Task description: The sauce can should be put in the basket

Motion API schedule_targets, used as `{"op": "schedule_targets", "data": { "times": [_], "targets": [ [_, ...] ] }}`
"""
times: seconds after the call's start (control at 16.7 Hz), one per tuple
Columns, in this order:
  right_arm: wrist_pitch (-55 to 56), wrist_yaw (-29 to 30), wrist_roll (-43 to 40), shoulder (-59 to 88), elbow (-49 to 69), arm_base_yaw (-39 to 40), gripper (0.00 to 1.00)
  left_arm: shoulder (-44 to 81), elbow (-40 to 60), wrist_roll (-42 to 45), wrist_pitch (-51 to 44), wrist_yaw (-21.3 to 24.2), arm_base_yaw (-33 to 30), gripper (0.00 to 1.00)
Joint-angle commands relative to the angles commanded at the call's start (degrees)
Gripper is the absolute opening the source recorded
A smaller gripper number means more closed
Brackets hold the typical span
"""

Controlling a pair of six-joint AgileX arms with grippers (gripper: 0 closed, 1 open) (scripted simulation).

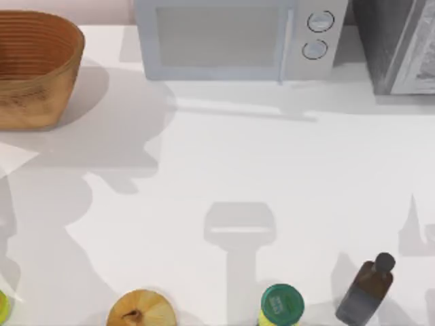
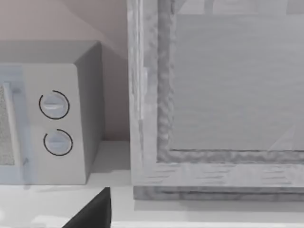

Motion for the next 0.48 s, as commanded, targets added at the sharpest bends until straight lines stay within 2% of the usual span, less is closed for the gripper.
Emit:
{"op": "schedule_targets", "data": {
  "times": [0.3, 0.48],
  "targets": [
    [0.0, 0.0, 0.0, 0.0, 0.0, 0.0, 1.0, 0.42, -0.06, 0.11, 0.24, -0.25, -0.33, 0.0],
    [0.0, 0.0, 0.0, 0.0, 0.0, 0.0, 1.0, 2.71, 1.31, -0.33, 1.71, -2.93, -3.04, 0.0]
  ]
}}
